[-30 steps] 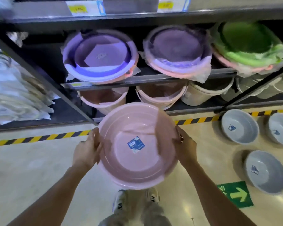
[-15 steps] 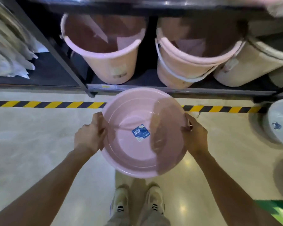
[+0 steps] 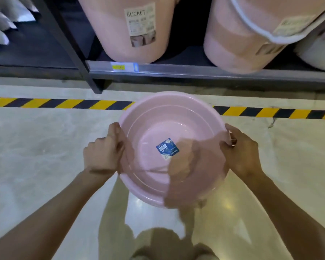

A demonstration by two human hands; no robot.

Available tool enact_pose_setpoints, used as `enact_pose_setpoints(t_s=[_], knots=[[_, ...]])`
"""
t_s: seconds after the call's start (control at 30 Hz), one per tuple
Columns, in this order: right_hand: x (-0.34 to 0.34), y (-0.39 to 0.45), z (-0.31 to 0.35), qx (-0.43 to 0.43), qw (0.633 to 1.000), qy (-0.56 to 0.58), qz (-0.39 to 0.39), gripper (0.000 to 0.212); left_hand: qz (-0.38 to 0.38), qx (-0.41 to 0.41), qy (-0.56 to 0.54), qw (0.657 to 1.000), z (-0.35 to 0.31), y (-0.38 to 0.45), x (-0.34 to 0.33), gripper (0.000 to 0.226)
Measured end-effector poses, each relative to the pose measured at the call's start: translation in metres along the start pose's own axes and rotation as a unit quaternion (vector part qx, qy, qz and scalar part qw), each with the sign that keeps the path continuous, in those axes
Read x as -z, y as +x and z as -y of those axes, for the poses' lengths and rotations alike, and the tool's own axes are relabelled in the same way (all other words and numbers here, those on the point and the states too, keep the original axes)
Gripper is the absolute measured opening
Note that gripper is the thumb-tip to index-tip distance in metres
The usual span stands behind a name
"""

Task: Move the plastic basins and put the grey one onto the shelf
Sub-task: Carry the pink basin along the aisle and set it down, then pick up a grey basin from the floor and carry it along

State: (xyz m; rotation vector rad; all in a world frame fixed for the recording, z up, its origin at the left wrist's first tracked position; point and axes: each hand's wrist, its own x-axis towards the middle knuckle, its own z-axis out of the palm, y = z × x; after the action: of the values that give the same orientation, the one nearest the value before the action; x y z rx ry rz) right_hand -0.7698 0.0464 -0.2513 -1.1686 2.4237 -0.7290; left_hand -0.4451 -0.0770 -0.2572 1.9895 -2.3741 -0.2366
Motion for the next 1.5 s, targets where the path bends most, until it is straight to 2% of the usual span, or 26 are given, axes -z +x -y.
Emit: enact_pose_setpoints(t_s=[0.23,0.47,0.6,0.73,0.9,1.07,1.17,1.23,1.33,1.4,1.5], knots=[[-0.024,-0.004,-0.01,0.017,0.998,-0.054,-0.019,0.054,0.021,0.0,-0.025,0.999,0.007,-0.006,-0.022,0.04],[-0.019,0.001,-0.005,-0.03,0.997,-0.071,0.017,0.048,0.047,0.019,-0.025,0.998,0.002,0.002,-0.014,0.035],[-0.008,0.012,0.006,-0.039,0.995,-0.089,0.025,0.061,0.035,0.005,-0.018,0.999,-0.013,0.017,0.002,0.043],[0.035,0.018,0.043,-0.035,0.997,-0.067,0.028,0.054,0.02,-0.052,-0.03,0.998,-0.044,0.021,0.058,0.045],[0.173,0.0,0.128,-0.043,0.996,-0.066,0.051,0.05,0.051,-0.183,-0.04,0.981,-0.117,0.011,0.218,0.049],[0.391,-0.025,0.227,-0.097,0.991,-0.077,0.047,0.049,0.074,-0.272,0.011,0.959,-0.219,-0.011,0.447,0.051],[0.529,-0.054,0.282,-0.112,0.991,-0.075,0.011,0.047,0.057,-0.34,-0.013,0.938,-0.283,-0.027,0.585,0.046],[0.609,-0.076,0.305,-0.113,0.99,-0.085,-0.023,0.049,0.048,-0.393,0.026,0.918,-0.325,-0.039,0.656,0.045],[0.703,-0.115,0.314,-0.133,0.982,-0.108,-0.077,0.052,-0.002,-0.472,0.095,0.876,-0.392,-0.058,0.723,0.047],[0.753,-0.145,0.303,-0.164,0.971,-0.14,-0.103,0.053,-0.028,-0.515,0.102,0.85,-0.435,-0.075,0.747,0.044],[0.812,-0.205,0.27,-0.234,0.949,-0.179,-0.116,0.056,-0.009,-0.582,0.107,0.806,-0.493,-0.125,0.758,0.039]])
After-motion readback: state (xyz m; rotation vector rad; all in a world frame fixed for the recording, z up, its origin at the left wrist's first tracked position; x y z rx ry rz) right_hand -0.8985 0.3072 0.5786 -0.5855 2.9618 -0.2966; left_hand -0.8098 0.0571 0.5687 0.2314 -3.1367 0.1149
